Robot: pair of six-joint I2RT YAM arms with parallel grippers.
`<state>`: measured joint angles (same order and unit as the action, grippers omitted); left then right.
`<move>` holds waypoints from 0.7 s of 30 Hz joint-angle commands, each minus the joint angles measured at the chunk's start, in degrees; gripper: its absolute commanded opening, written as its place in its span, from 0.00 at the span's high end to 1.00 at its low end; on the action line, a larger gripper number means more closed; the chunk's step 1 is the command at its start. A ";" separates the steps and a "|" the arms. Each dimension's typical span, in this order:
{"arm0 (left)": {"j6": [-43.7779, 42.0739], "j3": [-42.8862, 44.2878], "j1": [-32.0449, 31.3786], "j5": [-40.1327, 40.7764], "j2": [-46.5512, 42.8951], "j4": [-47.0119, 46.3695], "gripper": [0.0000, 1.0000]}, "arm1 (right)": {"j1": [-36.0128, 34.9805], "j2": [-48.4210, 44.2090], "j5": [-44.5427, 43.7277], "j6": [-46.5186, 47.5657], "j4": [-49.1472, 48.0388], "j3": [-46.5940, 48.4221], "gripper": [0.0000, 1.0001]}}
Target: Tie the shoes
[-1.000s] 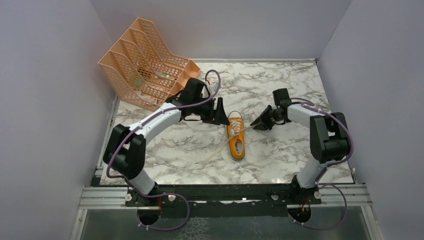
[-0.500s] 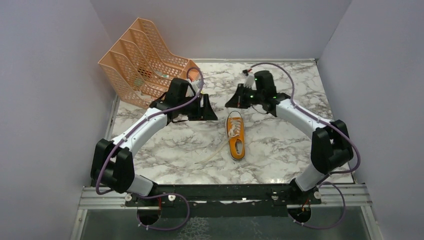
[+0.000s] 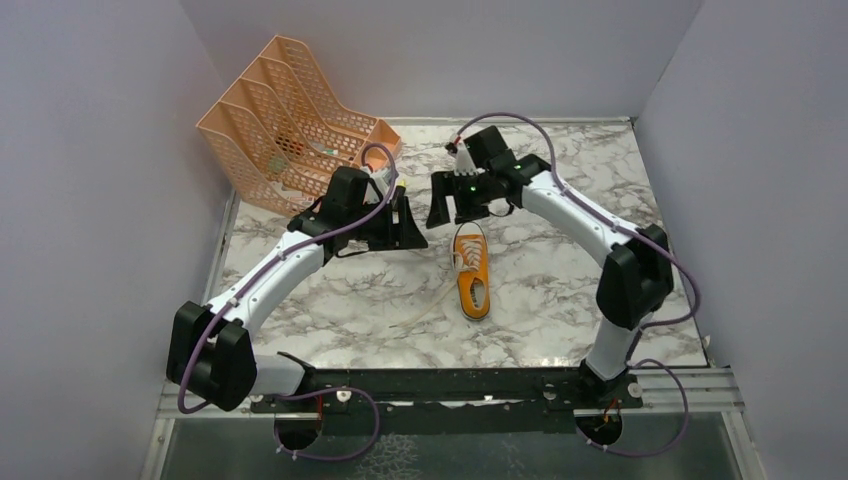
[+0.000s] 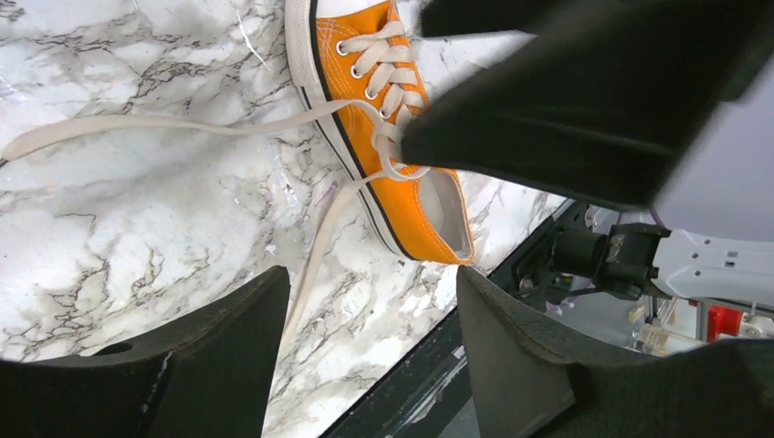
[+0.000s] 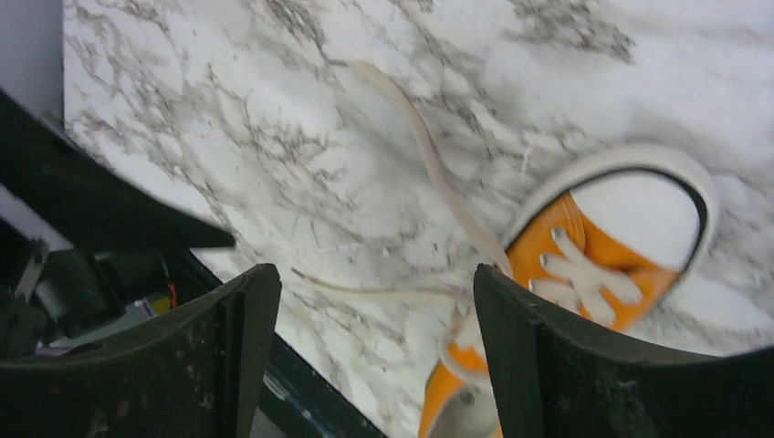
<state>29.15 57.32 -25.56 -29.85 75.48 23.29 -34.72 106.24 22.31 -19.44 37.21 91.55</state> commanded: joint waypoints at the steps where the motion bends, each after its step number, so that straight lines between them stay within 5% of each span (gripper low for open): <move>1: -0.73 1.24 0.52 3.15 0.14 1.29 0.31 | -0.95 -10.20 -3.49 -2.81 11.81 -6.49 0.17; 6: -1.94 2.65 2.77 11.37 -1.12 6.18 0.31 | -10.25 -12.97 -6.91 -23.00 5.59 -15.71 0.21; 12: -2.07 3.21 4.12 18.18 -3.90 10.21 0.22 | -21.42 -6.43 -16.56 -41.09 6.48 -12.87 0.27; 21: -2.10 2.45 4.16 13.91 -7.13 9.67 0.14 | -22.06 3.32 -27.61 -57.59 12.79 -9.54 0.31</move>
<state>27.79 58.50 -21.41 -15.18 71.40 32.67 -57.25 106.52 2.39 -67.70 47.05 79.61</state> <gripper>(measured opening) 0.845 0.704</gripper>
